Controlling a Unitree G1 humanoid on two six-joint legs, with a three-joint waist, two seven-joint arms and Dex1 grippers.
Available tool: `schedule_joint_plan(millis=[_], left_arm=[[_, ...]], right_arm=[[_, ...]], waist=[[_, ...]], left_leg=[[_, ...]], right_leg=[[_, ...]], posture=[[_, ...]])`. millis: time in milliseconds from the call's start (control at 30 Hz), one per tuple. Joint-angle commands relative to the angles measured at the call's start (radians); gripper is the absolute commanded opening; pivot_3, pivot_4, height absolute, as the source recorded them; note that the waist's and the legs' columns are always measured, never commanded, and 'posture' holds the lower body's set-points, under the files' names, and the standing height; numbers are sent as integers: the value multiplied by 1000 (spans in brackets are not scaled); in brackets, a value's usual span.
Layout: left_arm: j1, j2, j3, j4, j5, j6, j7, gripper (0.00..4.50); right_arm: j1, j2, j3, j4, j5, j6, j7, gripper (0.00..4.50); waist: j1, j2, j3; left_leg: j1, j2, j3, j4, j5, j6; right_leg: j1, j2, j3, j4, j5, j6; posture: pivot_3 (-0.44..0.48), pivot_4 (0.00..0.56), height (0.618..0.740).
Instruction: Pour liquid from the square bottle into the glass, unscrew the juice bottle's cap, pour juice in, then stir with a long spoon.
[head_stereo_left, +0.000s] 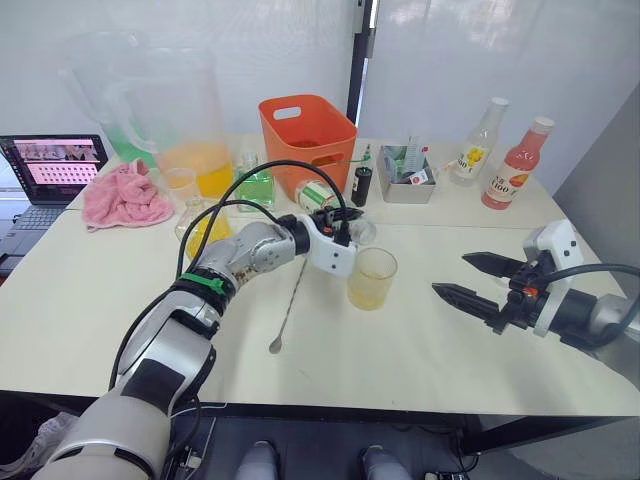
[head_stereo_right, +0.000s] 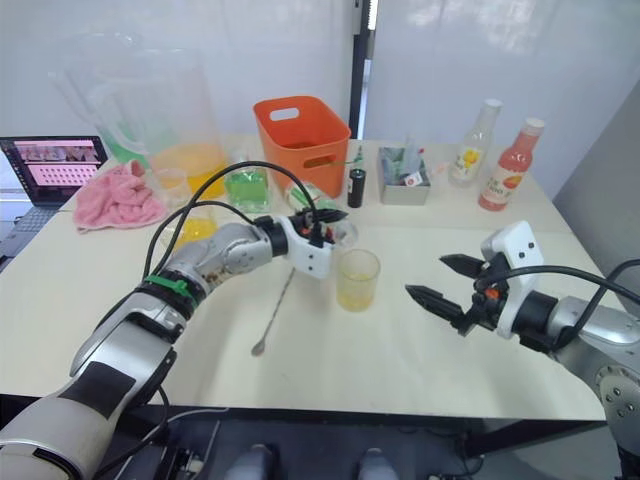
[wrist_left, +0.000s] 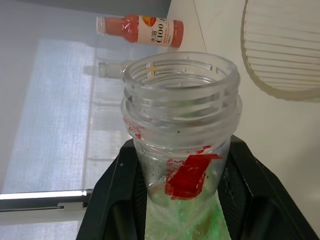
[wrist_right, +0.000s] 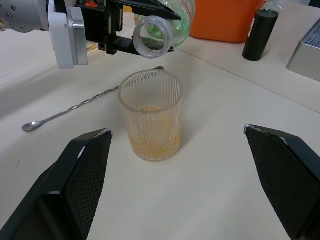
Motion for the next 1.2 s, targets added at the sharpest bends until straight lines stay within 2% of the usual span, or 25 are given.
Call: schedule_joint_plan(millis=[33,567,1200], left_arm=[[-36,-1,-9,-31,32,-5,53,1490],[-52,1,-54,-50,129,3,151,1490],[-64,-2,-59,-66,161,17,185,1490]], right_arm=[[1,1,-17,-32,-2,-24,-4,4469],[-11,3,-1,-25,-6,-26,-13,4469],[-6,3,-6,-29,-12,-25,-15,4469]], waist=[[0,0,0],[1,0,0],[0,0,0]], left_leg=[[0,0,0,0,0,0],[0,0,0,0,0,0],[0,0,0,0,0,0]], right_leg=[[0,0,0,0,0,0],[0,0,0,0,0,0],[0,0,0,1,0,0]], posture=[[0,150,725],[0,150,725],[0,150,725]])
